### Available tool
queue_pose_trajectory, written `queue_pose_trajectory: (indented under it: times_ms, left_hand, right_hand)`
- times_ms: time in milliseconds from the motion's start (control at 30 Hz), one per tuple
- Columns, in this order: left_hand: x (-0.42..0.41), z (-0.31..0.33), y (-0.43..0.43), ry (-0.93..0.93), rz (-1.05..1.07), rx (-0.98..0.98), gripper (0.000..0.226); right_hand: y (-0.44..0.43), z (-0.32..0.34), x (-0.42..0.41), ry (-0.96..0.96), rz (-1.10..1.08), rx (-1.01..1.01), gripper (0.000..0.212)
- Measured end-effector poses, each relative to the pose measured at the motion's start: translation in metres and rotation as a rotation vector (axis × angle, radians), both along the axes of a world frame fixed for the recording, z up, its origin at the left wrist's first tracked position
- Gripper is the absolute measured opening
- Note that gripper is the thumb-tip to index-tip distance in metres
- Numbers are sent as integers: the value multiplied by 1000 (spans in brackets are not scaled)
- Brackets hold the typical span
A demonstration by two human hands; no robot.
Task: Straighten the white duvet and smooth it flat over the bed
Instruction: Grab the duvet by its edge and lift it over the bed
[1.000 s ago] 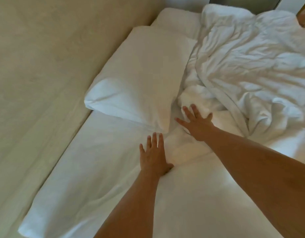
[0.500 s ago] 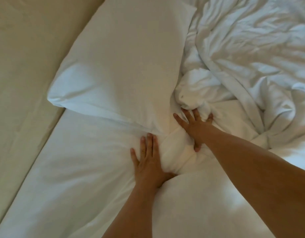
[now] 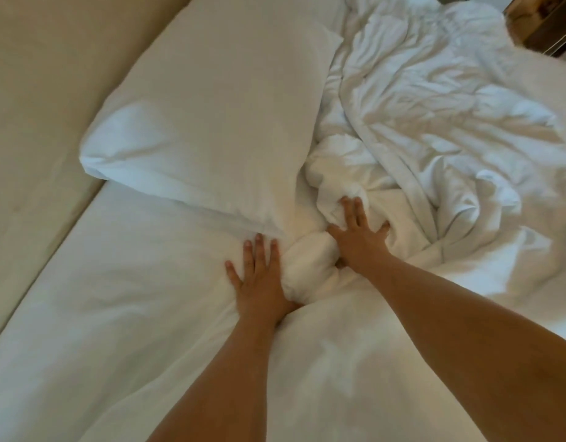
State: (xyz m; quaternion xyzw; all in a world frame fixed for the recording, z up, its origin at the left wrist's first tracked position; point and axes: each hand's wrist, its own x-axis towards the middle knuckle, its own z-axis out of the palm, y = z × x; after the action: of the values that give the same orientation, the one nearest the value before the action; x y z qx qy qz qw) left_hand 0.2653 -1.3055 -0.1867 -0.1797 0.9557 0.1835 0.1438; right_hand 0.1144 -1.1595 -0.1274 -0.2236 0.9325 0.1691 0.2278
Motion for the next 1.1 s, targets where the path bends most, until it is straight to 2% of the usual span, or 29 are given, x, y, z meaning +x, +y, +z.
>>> queue_pose_trajectory:
  times_ms: [67,133,200,300,433,500,533,567,600,667,700,733,800,833,900,967,1033,1100]
  left_hand:
    - [1,7,8,-7,-14,15,104]
    - [3,15,15,17,-43,39,77]
    - [9,23,12,80,2,49,57]
    - [19,36,-13,134,216,47,58]
    - [10,47,-29,-18,307,-105,59]
    - [-1,56,-18,36,335,-191,70]
    - [-8,59,-9,122,322,-224,72]
    - [-15,61,3,243,291,-232,69]
    - [-24,63,18,370,256,-223,63]
    - [-47,72,47,538,226,-171,49]
    - [-59,78,61,569,232,-148,45]
    - [-67,82,74,575,236,-133,44]
    - [-82,88,96,547,189,-134,50]
    - [-89,90,107,521,141,-127,55]
    - [-103,96,127,418,42,-56,58]
    - [-117,105,144,199,-60,53,48]
    - [-128,107,155,-27,-112,123,44]
    - [-133,105,164,-157,-127,213,47]
  right_hand:
    - [-2,-6,1,-35,-95,-11,51]
    - [-6,-6,0,-34,-162,-101,46]
    - [-16,2,-2,-4,-21,-180,46]
    - [-48,4,-9,-40,139,-313,61]
    - [-63,-7,-26,-225,303,-348,84]
    - [-48,3,-41,-326,289,-468,105]
    - [-37,12,-51,-395,249,-556,110]
    - [-23,21,-63,-442,231,-628,107]
    - [-8,28,-75,-441,250,-666,95]
    - [25,40,-102,-295,346,-681,49]
    - [42,44,-115,-221,403,-647,32]
    - [60,48,-127,-154,479,-589,24]
    - [90,56,-142,-119,644,-371,25]
    - [101,60,-146,-162,656,-242,30]
    - [114,70,-148,-326,531,6,50]
    - [120,74,-147,-496,425,186,66]
    - [124,73,-146,-561,427,364,75]
    - [127,66,-143,-537,426,478,86]
